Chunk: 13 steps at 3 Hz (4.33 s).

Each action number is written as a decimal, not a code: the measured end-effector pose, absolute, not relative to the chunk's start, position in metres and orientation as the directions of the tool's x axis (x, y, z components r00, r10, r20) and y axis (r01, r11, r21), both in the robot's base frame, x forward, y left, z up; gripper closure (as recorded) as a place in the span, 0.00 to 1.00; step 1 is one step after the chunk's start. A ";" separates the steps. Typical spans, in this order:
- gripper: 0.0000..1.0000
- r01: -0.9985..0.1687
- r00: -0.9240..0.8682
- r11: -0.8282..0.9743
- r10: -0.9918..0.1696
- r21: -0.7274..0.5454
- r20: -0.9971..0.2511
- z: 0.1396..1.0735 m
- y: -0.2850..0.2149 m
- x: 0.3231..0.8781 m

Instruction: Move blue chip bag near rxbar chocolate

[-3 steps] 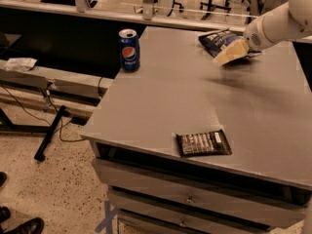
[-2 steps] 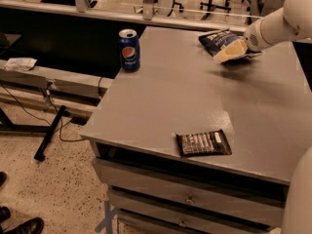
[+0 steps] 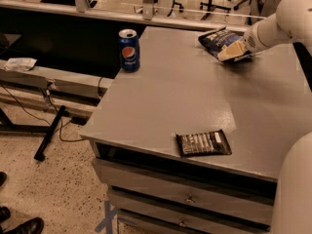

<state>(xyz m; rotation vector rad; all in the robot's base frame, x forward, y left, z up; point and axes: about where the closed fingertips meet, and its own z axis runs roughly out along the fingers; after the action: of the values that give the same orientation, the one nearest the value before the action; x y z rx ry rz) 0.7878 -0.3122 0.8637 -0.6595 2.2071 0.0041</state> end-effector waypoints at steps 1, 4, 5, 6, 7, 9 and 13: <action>0.49 -0.444 -0.537 0.866 -0.462 -0.228 -0.706 0.860 -0.318 0.789; 1.00 -0.636 -0.362 0.734 -0.556 -0.238 -0.749 0.936 -0.272 0.688; 1.00 -0.758 -0.300 0.627 -0.578 -0.178 -0.759 0.940 -0.236 0.642; 1.00 -0.860 -0.305 0.508 -0.591 -0.051 -0.746 0.920 -0.205 0.582; 1.00 -0.894 -0.317 0.447 -0.606 0.018 -0.729 0.907 -0.194 0.552; 0.50 -0.929 -0.334 0.348 -0.641 0.126 -0.691 0.876 -0.168 0.518; 0.00 -0.904 -0.285 0.426 -0.659 -0.034 -0.696 0.897 -0.216 0.552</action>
Offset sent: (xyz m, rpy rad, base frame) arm -0.0216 -0.0099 0.0437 -0.0675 -0.1005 0.0057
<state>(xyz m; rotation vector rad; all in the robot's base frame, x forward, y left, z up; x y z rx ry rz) 0.5523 -0.2156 0.8965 -1.3142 2.0421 0.4927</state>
